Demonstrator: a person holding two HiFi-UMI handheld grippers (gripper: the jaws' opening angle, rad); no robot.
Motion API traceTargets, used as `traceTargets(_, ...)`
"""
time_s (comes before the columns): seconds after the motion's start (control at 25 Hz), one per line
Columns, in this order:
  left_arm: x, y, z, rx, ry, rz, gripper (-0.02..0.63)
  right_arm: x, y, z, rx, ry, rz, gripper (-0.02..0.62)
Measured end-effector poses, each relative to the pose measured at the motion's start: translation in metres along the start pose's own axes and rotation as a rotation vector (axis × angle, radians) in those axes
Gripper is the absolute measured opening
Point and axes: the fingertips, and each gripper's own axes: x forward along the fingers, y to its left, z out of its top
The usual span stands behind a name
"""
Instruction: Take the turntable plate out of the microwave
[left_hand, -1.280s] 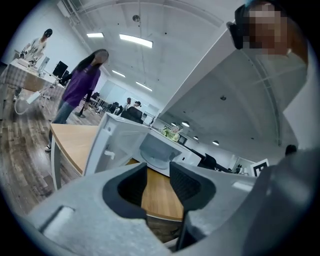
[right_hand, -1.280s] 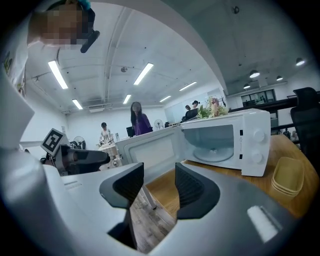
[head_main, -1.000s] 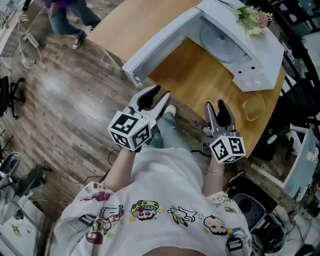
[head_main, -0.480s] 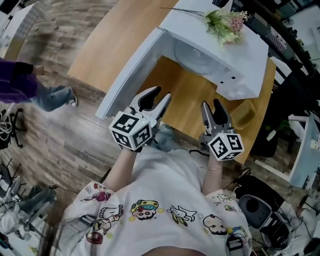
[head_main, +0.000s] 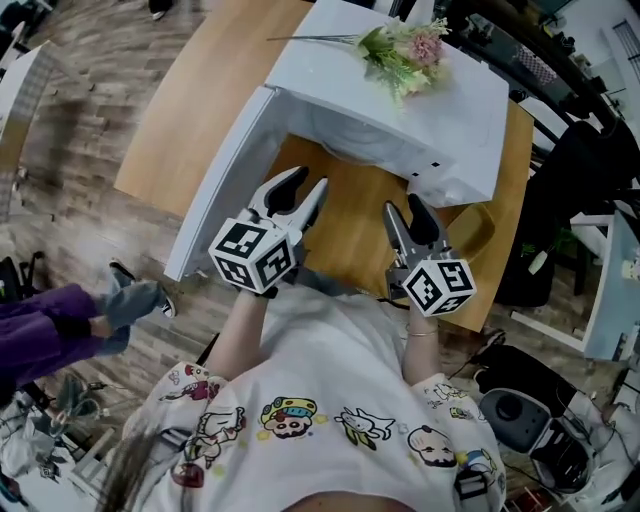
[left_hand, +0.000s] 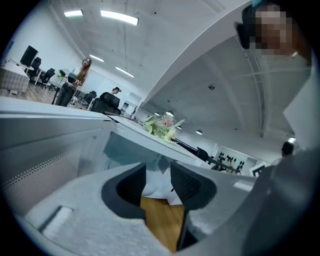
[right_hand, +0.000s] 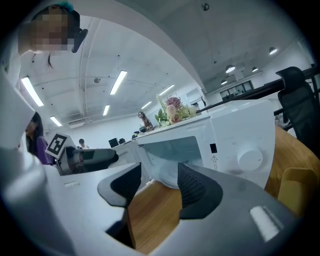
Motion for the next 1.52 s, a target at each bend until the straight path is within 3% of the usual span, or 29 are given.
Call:
traceTargets(0.84,0.032,0.02,0.003,-0.039,0.101,-0.057,0.149,0.016,0.0,-0.001,0.084,-0.005,-0.076,0.218)
traceTargets(1.52,0.07,0.047,-0.053,-0.128,0.243,-0.066,0.149,0.033,-0.018,-0.023,0.135,0.013,-0.136,0.209)
